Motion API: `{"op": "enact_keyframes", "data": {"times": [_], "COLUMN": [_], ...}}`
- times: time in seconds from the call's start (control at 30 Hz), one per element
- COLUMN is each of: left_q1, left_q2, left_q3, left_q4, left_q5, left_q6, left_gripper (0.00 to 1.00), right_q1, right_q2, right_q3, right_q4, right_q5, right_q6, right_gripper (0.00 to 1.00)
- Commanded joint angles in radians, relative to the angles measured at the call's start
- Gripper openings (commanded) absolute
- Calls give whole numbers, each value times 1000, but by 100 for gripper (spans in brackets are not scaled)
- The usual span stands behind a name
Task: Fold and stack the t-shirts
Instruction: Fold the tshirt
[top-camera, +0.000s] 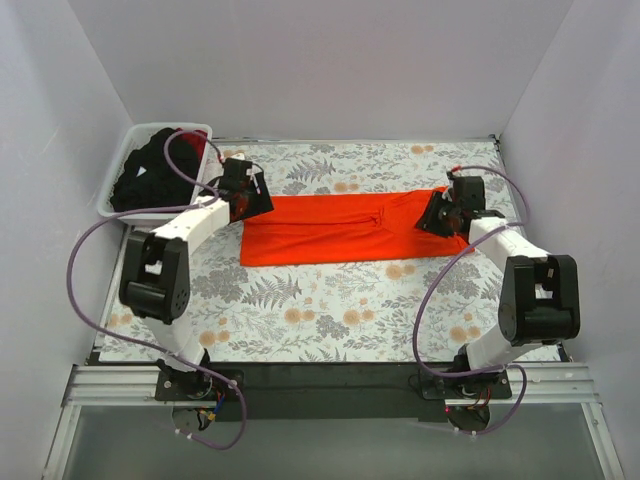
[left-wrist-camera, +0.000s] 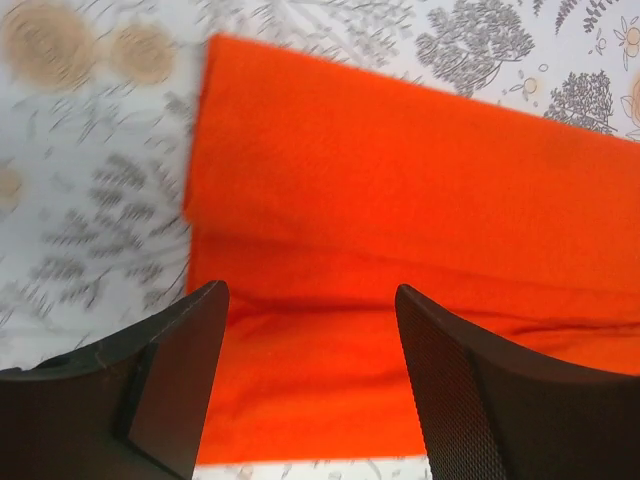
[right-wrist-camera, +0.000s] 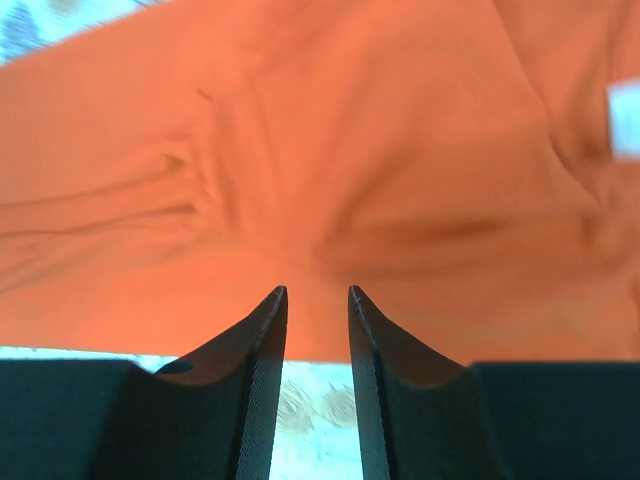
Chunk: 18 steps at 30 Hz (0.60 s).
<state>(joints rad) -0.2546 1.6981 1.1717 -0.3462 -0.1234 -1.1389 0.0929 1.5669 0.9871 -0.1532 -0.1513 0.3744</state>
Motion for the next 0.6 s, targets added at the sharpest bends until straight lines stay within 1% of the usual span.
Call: {"op": "enact_keyframes", "data": {"times": [0.0,0.03,0.07,0.1,0.17,0.23,0.4,0.57], "left_q1": [-32,-35,-41,-43,-46,-46,-48,-49], "left_q2": [151,182,208,231,277,305,330,307], "left_q3": [152,222,255,272,296,298,237,152], "left_q4": [-23,-39,-65,-71,-74,-79,-100,-187], "left_q5": [-22,-24,-22,-25,-32,-32,-32,-45], "left_q6": [99,109,114,117,123,123,100,41], "left_gripper": [67,66,64,62,57,56,54,43], "right_q1": [-44,-57,-82,-84,-126,-134,-136,-137], "right_q2": [-51,-54,-59,-54,-44,-15,79,172], "right_q3": [-80,-109,-122,-128,-140,-139,-130,-81], "right_q4": [32,43,53,64,89,104,144,182], "right_q5": [-2,-11,-34,-48,-63,-74,-88,-79], "right_q6": [44,47,54,57,60,57,58,54], "right_gripper": [39,39,39,39,39,38,36,36]}}
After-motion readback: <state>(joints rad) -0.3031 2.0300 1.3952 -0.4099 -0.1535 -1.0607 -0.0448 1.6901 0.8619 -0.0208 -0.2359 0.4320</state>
